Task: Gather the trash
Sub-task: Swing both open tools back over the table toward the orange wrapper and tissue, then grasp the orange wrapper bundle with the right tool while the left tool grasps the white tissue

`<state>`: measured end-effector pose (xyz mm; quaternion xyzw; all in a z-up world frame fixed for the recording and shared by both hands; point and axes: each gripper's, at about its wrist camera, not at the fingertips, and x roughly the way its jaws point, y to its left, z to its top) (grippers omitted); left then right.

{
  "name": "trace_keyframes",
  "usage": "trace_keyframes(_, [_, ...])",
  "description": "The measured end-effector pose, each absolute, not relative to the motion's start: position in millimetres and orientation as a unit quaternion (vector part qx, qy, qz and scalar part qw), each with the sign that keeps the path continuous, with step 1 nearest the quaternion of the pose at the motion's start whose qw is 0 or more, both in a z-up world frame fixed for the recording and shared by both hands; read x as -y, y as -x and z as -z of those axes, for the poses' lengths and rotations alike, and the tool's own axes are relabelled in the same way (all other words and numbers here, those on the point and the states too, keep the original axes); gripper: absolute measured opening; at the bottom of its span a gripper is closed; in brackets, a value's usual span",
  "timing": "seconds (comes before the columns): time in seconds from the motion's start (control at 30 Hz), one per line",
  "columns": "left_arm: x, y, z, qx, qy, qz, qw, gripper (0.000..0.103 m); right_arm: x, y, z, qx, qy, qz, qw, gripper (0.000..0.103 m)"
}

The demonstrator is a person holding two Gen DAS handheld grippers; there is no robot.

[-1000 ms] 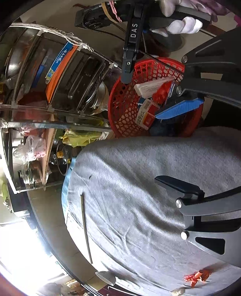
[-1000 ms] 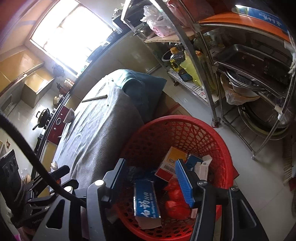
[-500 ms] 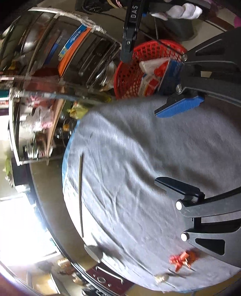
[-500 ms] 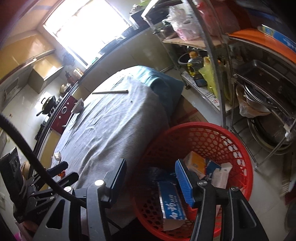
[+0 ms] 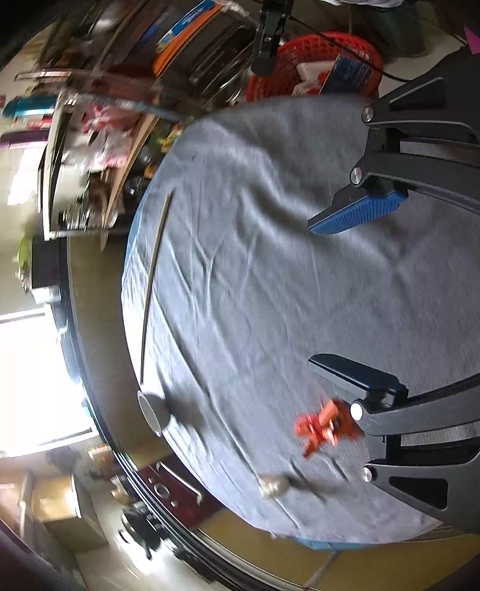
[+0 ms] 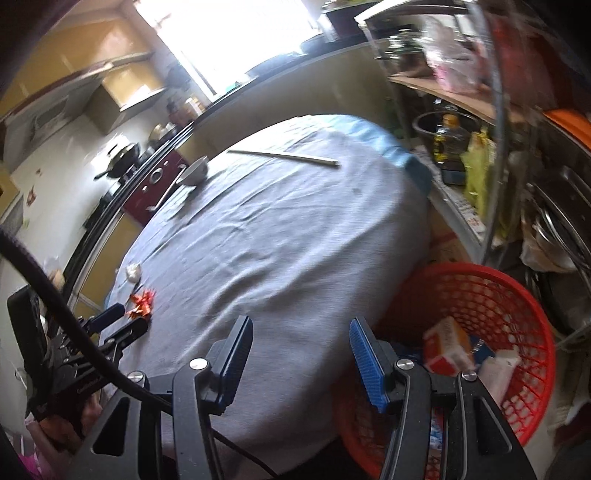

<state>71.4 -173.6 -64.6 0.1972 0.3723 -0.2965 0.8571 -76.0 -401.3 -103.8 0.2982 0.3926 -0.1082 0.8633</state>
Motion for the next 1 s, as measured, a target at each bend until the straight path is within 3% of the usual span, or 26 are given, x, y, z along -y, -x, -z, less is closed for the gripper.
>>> trace_keyframes(0.5, [94, -109, 70, -0.386, -0.150, 0.229, 0.881, 0.068, 314, -2, 101, -0.436, -0.234, 0.019, 0.869, 0.059])
trace_keyframes(1.0, [-64, -157, 84, -0.423, -0.067, 0.073, 0.901, 0.069, 209, -113, 109, -0.468, -0.185, -0.104, 0.858, 0.059])
